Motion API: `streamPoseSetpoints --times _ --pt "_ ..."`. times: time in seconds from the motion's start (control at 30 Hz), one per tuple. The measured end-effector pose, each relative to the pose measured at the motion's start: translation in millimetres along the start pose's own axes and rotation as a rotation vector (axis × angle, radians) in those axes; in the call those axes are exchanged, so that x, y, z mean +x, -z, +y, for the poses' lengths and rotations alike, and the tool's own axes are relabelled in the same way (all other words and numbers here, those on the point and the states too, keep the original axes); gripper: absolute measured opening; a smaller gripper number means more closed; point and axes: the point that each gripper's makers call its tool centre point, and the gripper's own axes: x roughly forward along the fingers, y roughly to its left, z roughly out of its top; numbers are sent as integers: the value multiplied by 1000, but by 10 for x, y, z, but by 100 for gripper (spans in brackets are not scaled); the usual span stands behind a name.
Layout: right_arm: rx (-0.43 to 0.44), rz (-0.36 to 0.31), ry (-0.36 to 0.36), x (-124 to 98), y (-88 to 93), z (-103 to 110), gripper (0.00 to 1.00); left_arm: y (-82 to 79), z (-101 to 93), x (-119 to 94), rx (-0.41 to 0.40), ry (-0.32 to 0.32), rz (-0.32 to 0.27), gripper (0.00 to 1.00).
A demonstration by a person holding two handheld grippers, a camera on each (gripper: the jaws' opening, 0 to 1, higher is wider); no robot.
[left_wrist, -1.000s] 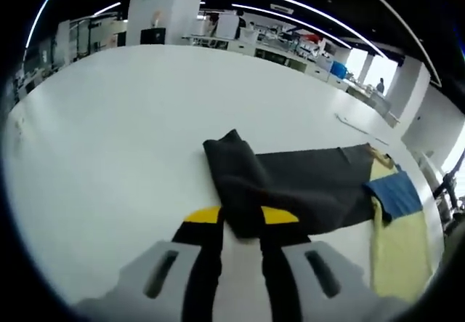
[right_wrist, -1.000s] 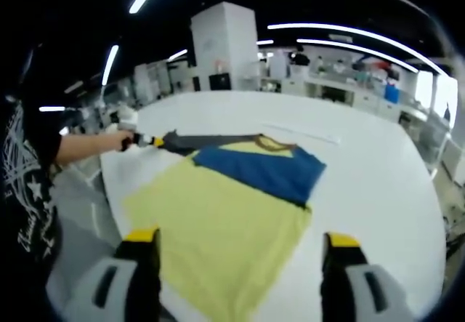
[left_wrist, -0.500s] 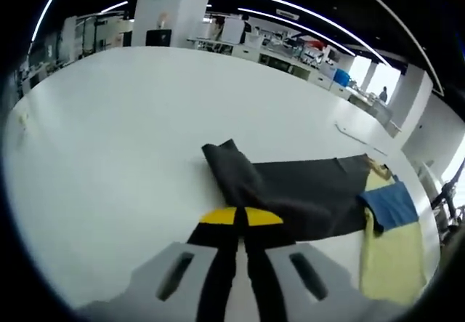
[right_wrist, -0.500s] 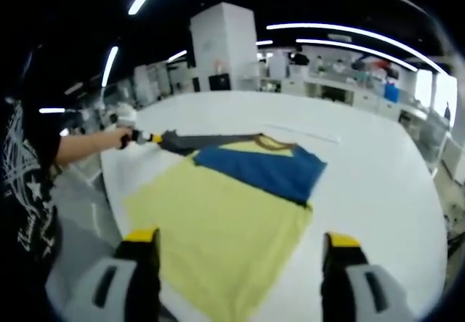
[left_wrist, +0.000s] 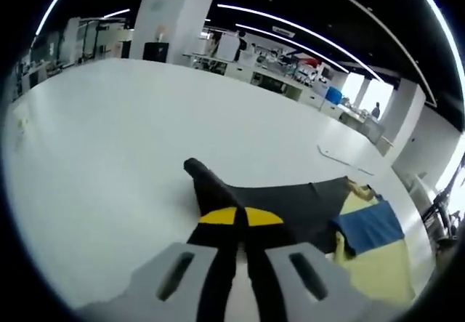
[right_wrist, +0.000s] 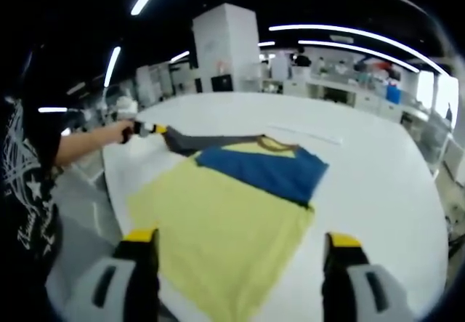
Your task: Fold the garment on the visible template until the final outline fits inside the template.
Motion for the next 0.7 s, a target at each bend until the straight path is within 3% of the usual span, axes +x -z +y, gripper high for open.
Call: streamPoseSetpoints --times 0.2,0.7 --pt "3 0 -2 -13 31 -10 94 -149 -231 26 7 56 -59 0" --pt "7 -4 -16 -35 79 -4 94 -263 -879 113 6 186 -108 0"
